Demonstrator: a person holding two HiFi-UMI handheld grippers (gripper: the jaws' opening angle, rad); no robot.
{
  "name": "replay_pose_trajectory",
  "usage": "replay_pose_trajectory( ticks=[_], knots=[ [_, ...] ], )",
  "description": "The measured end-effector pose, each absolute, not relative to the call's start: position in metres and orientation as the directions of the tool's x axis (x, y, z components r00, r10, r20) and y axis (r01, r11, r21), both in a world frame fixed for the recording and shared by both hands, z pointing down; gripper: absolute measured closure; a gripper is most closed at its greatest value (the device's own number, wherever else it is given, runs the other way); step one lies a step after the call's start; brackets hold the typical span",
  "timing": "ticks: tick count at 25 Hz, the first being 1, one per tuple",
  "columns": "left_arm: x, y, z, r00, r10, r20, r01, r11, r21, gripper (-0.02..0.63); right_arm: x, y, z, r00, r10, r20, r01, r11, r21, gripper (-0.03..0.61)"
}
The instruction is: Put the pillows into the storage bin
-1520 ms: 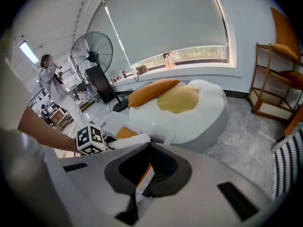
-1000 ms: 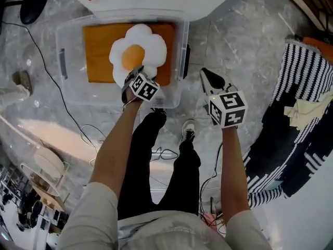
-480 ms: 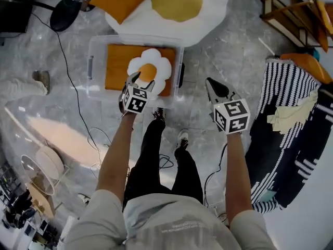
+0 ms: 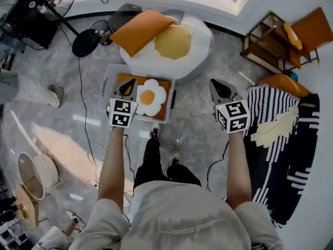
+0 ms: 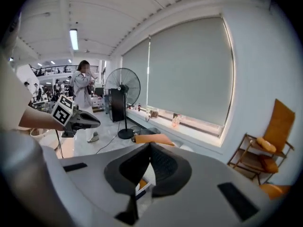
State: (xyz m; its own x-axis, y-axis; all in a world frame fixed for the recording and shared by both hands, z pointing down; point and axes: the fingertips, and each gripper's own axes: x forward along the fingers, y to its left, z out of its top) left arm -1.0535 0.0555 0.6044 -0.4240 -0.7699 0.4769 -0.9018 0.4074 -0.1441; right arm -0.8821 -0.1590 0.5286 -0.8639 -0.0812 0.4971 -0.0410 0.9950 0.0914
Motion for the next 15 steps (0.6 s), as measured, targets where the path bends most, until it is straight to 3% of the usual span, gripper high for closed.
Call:
replay_pose_trajectory(
  ticks=[8, 15],
  knots=[
    [-1.005, 0.097, 0.446, -0.543, -0.795, 0.271, -0.833, 0.467, -0.296, 0.598, -0.831, -0.136, 0.412, -0.927, -0.119, 0.354, -0.018, 0.961, 0.275, 0.577],
    [-0.952, 0.131, 0.377, -0.592, -0.774, 0.226, -0.774, 0.467, -0.427, 0.598, -0.799, -0.106, 0.351, -0.972, -0.086, 0.217, -0.016, 0.952, 0.305, 0.577]
  ],
)
